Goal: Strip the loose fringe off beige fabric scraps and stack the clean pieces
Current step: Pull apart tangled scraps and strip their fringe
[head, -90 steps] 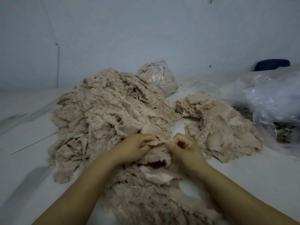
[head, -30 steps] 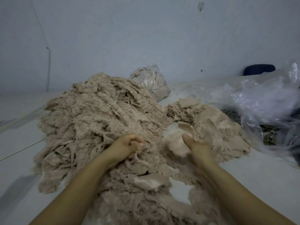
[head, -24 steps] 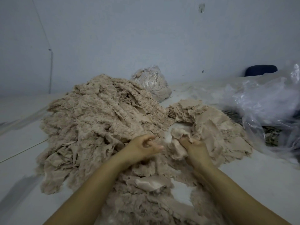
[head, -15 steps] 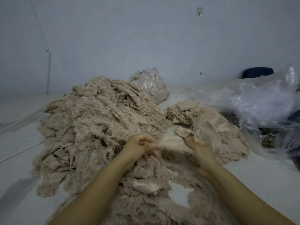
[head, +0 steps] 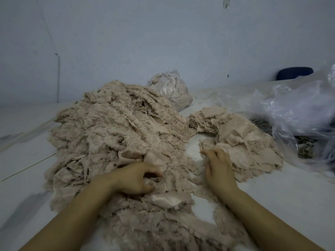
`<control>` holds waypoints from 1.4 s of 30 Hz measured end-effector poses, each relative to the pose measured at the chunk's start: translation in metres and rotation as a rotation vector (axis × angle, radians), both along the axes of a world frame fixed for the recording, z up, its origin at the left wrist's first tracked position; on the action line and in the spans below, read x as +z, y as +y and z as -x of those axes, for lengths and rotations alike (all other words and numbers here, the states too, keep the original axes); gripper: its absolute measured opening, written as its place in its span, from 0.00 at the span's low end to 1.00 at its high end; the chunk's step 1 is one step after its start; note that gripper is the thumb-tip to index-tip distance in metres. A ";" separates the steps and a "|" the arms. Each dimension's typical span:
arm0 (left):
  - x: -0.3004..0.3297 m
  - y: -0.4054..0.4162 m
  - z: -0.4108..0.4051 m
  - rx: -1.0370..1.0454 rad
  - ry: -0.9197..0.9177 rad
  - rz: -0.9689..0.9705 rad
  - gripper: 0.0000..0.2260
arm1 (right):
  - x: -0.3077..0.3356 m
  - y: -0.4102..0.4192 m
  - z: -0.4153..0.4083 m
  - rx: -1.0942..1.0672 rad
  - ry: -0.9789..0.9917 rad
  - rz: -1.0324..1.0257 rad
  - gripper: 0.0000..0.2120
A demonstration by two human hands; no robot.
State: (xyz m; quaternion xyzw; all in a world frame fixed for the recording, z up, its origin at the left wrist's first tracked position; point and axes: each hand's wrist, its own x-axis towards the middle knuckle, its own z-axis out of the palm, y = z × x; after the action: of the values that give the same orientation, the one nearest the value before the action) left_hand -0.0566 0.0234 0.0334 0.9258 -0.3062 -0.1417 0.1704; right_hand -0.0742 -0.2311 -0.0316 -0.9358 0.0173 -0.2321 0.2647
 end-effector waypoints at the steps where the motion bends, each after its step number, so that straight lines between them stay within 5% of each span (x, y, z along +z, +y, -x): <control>1: -0.002 -0.001 0.002 0.009 -0.012 0.039 0.14 | -0.002 -0.001 -0.002 -0.011 0.022 -0.004 0.20; 6: -0.013 -0.035 -0.008 0.143 -0.058 0.373 0.07 | 0.005 -0.019 -0.020 -0.092 0.020 -0.084 0.22; 12: -0.051 -0.130 -0.040 0.334 0.289 0.538 0.20 | -0.001 -0.033 -0.027 -0.092 0.049 -0.453 0.20; 14: -0.058 -0.157 -0.047 0.342 0.183 0.494 0.20 | -0.006 -0.038 -0.028 -0.102 0.059 -0.509 0.19; 17: -0.061 -0.180 -0.058 0.291 -0.063 0.330 0.05 | -0.009 -0.046 -0.032 -0.101 0.069 -0.566 0.19; 27: -0.050 -0.093 -0.057 0.139 -0.026 0.029 0.08 | -0.006 -0.055 -0.038 -0.185 0.178 -0.316 0.21; 31: -0.040 -0.064 -0.040 0.020 -0.036 0.145 0.07 | -0.008 -0.049 -0.032 -0.162 0.055 -0.197 0.17; 34: -0.042 -0.059 -0.026 -0.044 -0.044 0.186 0.06 | -0.004 -0.034 -0.028 0.051 -0.097 -0.081 0.16; 38: -0.047 -0.056 -0.018 -0.042 -0.049 0.226 0.06 | -0.006 -0.007 -0.032 0.199 0.314 0.168 0.20; 42: -0.040 -0.047 -0.012 -0.079 -0.055 0.267 0.09 | 0.013 -0.009 -0.035 0.102 0.122 0.042 0.07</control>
State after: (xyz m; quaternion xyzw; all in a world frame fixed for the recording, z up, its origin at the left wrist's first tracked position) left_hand -0.0449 -0.0236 -0.0067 0.8857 -0.3630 -0.0809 0.2779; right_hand -0.0388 -0.2397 -0.0189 -0.9532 -0.0190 -0.1611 0.2550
